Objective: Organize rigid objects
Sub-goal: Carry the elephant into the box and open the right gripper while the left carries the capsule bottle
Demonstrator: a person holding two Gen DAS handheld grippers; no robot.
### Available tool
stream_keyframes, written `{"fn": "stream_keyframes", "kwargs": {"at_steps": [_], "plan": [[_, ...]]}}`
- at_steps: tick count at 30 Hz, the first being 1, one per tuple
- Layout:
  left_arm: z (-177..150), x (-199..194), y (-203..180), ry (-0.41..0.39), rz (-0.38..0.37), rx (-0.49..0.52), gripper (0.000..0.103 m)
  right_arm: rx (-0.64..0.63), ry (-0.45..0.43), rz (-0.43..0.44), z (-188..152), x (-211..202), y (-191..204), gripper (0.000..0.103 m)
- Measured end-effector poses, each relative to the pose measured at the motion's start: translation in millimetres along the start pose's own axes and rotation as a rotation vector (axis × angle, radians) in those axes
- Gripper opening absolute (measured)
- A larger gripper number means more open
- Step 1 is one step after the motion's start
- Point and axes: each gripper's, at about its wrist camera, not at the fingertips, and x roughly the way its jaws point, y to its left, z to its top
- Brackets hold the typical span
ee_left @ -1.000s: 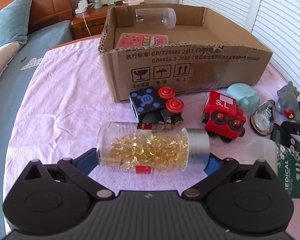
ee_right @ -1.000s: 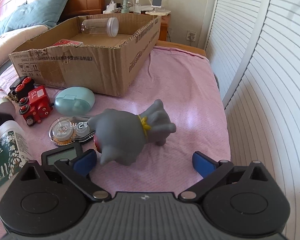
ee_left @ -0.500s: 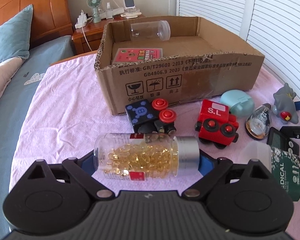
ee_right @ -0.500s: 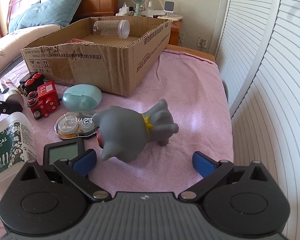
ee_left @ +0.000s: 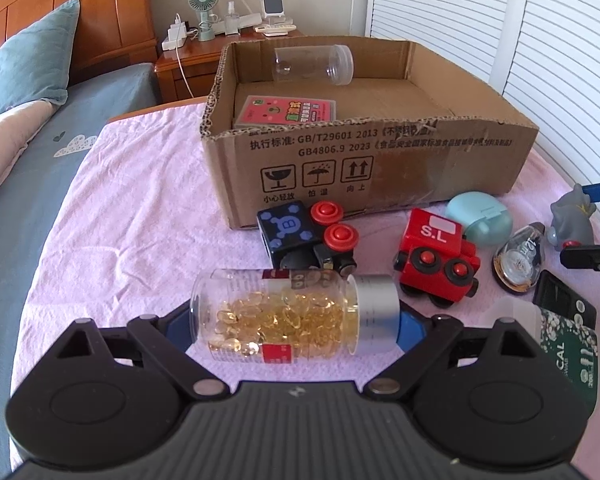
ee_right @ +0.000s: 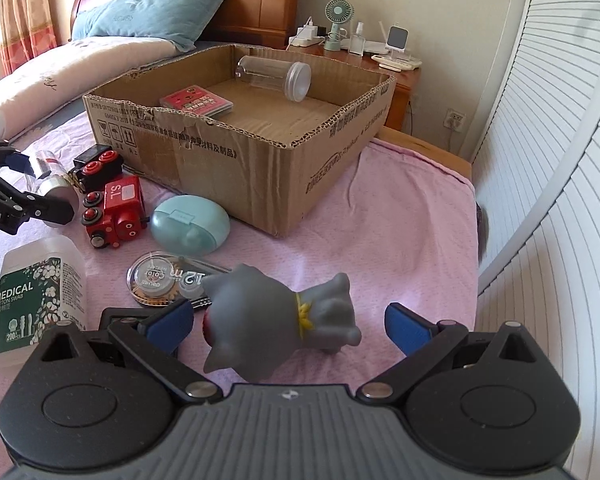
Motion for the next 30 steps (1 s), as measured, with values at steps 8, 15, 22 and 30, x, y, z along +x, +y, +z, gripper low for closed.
{"fn": "stream_keyframes", "kwargs": {"at_steps": [8,15,22,30], "plan": [[1,-1,-4,-0.007,0.023,0.039,0.093,-0.032,0.018,0.013,0,3,4,0.082],[4,-5,-5,0.004,0.007,0.066,0.093,-0.018,0.029,-0.009,1,2,4,0.079],[9,-17,-2,0.017,-0.029,0.107,0.093,-0.009,0.03,-0.025,9,-8,3,0.078],[15,-38,1,0.015,-0.077,0.169,0.093,-0.052,-0.032,-0.026,43,-41,9,0.078]]}}
